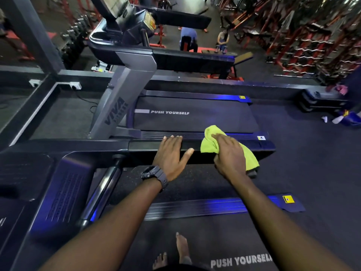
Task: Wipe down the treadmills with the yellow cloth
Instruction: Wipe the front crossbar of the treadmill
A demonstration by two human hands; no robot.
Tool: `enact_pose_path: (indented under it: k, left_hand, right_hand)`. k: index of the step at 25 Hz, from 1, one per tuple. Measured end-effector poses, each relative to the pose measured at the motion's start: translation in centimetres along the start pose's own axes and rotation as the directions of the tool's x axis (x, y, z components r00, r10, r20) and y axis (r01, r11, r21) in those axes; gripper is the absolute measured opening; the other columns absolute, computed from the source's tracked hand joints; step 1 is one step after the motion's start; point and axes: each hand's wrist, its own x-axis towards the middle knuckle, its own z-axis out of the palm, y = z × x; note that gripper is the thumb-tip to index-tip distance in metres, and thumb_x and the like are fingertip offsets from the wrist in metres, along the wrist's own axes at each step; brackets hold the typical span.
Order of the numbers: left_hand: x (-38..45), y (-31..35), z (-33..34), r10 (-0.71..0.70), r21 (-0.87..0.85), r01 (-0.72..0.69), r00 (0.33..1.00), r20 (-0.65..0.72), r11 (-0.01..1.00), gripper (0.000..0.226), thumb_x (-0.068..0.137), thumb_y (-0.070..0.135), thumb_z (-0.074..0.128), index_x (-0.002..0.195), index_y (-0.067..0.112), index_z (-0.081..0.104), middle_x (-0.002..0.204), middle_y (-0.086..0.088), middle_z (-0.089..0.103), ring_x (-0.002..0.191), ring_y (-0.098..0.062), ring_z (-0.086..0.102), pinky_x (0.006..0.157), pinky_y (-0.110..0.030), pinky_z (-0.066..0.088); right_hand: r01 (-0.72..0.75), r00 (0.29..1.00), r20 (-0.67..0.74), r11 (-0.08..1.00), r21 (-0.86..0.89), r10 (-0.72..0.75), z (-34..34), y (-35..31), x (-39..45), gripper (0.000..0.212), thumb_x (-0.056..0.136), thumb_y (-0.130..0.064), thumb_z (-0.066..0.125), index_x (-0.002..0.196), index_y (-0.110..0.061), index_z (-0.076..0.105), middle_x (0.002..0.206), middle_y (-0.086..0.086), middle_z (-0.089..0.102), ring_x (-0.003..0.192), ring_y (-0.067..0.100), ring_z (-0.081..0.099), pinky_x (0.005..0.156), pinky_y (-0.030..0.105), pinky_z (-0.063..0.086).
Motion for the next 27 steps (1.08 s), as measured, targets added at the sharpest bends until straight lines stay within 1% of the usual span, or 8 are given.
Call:
enact_pose_path:
  k: [5,10,13,18,21,23,25,27]
  left_hand:
    - [0.1,1.6,1.2,0.057,0.058,-0.059,0.998,0.037,0.997,0.071,0.095,0.051,0.019,0.142,0.003,0.042,0.149,-0.015,0.042,0.142,-0.029,0.032,0.122,-0.040,0.012]
    - [0.1,1.4,1.7,0.056,0.068,-0.056,0.998,-0.002,0.996,0.059,0.092,0.038,0.042,0.139,0.004,0.046,0.146,-0.014,0.046,0.138,-0.030,0.037,0.121,-0.040,0.015]
    - [-0.1,1.3,1.9,0.074,0.104,-0.071,0.997,-0.020,0.992,0.060,0.089,0.038,0.046,0.138,0.004,0.047,0.145,-0.014,0.047,0.137,-0.030,0.039,0.121,-0.042,0.019]
    - [0.5,3.3,1.5,0.080,0.151,-0.085,0.996,0.034,0.985,0.068,0.088,0.039,0.044,0.144,0.001,0.037,0.151,-0.016,0.037,0.143,-0.032,0.027,0.122,-0.045,0.011]
    - [0.7,6.2,2.8,0.168,0.140,-0.183,0.979,0.113,0.973,0.074,0.088,0.035,0.048,0.148,-0.001,0.025,0.157,-0.019,0.024,0.148,-0.033,0.016,0.122,-0.042,0.003]
    - [0.5,6.5,3.5,0.160,0.146,-0.179,0.978,0.130,0.973,0.076,0.091,0.041,0.047,0.150,0.001,0.022,0.160,-0.019,0.016,0.149,-0.032,0.010,0.123,-0.041,0.001]
    - [0.5,6.0,4.0,0.152,0.174,-0.172,0.981,0.121,0.970,0.077,0.092,0.050,0.037,0.150,0.001,0.022,0.160,-0.016,0.015,0.150,-0.030,0.008,0.123,-0.041,0.002]
    - [0.5,6.0,4.3,0.154,0.190,-0.171,0.983,0.103,0.967,0.080,0.090,0.056,0.028,0.147,0.000,0.031,0.157,-0.017,0.025,0.148,-0.031,0.018,0.123,-0.044,0.010]
  right_hand:
    - [0.259,0.965,0.056,0.964,-0.056,-0.256,0.8,-0.7,-0.1,0.068,0.068,-0.006,0.059,0.135,-0.017,0.056,0.136,0.005,0.059,0.113,0.035,0.056,0.098,0.045,0.047]
    - [-0.074,0.997,0.008,0.997,-0.028,0.074,0.4,-0.4,-0.3,0.070,0.059,-0.001,0.061,0.128,-0.013,0.063,0.130,0.007,0.064,0.108,0.041,0.059,0.097,0.046,0.048]
    - [0.241,0.969,0.053,0.971,0.003,-0.241,1.0,0.1,-0.8,0.075,0.063,0.000,0.061,0.135,-0.020,0.057,0.141,0.002,0.058,0.121,0.036,0.055,0.106,0.047,0.043]
    - [-0.184,0.981,-0.049,0.982,0.037,0.185,-0.3,2.2,-1.1,0.072,0.059,0.002,0.059,0.128,-0.017,0.064,0.133,0.005,0.063,0.116,0.036,0.058,0.106,0.043,0.044]
    - [0.183,0.983,-0.006,0.983,-0.021,-0.183,0.4,2.3,-1.5,0.076,0.059,0.003,0.062,0.133,-0.016,0.060,0.138,0.005,0.060,0.119,0.035,0.056,0.107,0.045,0.044]
    - [0.044,0.999,-0.016,0.998,0.053,-0.043,-1.4,8.0,-1.1,0.077,0.058,0.005,0.059,0.132,-0.015,0.061,0.136,0.007,0.061,0.121,0.032,0.056,0.108,0.039,0.041]
    - [-0.291,0.950,-0.084,0.951,0.102,0.300,-2.9,10.6,-1.2,0.073,0.058,0.007,0.057,0.127,-0.013,0.064,0.132,0.009,0.063,0.117,0.035,0.058,0.105,0.038,0.042]
    - [-0.319,0.944,-0.070,0.946,0.065,0.323,-1.6,7.3,-0.8,0.072,0.056,0.006,0.062,0.126,-0.011,0.066,0.130,0.011,0.065,0.112,0.040,0.060,0.102,0.043,0.046]
